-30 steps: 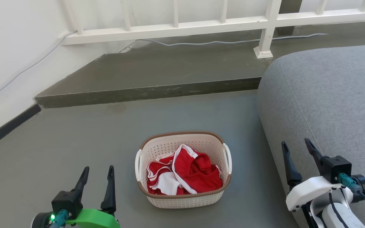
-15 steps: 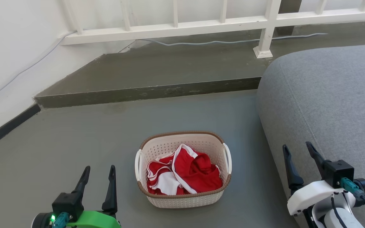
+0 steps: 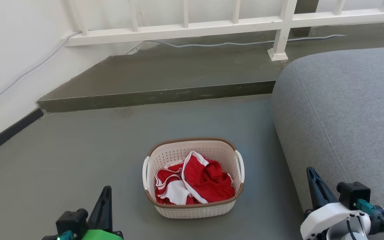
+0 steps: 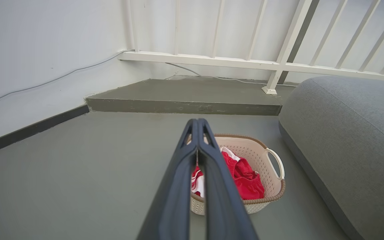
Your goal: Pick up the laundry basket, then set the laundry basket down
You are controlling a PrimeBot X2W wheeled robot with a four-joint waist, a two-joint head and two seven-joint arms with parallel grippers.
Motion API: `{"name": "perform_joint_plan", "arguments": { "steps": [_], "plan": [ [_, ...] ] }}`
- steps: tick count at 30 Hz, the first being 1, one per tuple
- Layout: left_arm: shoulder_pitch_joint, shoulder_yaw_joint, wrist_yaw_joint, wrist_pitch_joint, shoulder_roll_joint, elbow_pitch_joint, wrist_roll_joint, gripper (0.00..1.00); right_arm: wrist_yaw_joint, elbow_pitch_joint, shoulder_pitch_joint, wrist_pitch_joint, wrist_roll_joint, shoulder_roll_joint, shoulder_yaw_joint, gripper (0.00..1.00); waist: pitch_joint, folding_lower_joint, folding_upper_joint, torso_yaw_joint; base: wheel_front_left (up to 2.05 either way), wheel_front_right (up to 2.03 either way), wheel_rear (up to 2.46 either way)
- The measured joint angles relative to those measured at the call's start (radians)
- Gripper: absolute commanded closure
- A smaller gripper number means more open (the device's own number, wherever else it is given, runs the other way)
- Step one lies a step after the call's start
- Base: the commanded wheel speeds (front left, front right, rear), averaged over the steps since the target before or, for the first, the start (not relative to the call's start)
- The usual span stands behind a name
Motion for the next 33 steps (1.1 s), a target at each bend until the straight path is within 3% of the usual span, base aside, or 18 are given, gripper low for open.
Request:
{"name": "perform_joint_plan", "arguments": {
  "steps": [13, 33],
  "plan": [
    [0.001, 0.04, -0.026, 0.044, -0.016, -0.004, -0.204, 1.0, 0.028, -0.005, -0.002, 0.043, 0.229, 0.012, -0.045, 1.0, 0.008, 0.0001, 0.0, 0.004, 0.0, 0.0, 0.0],
    [-0.01, 0.105, -0.061, 0.11, -0.018, 0.018, -0.443, 1.0, 0.071, -0.004, -0.025, 0.106, 0.481, 0.037, -0.122, 1.0, 0.018, 0.0, 0.0, 0.01, 0.0, 0.0, 0.0]
  ]
}}
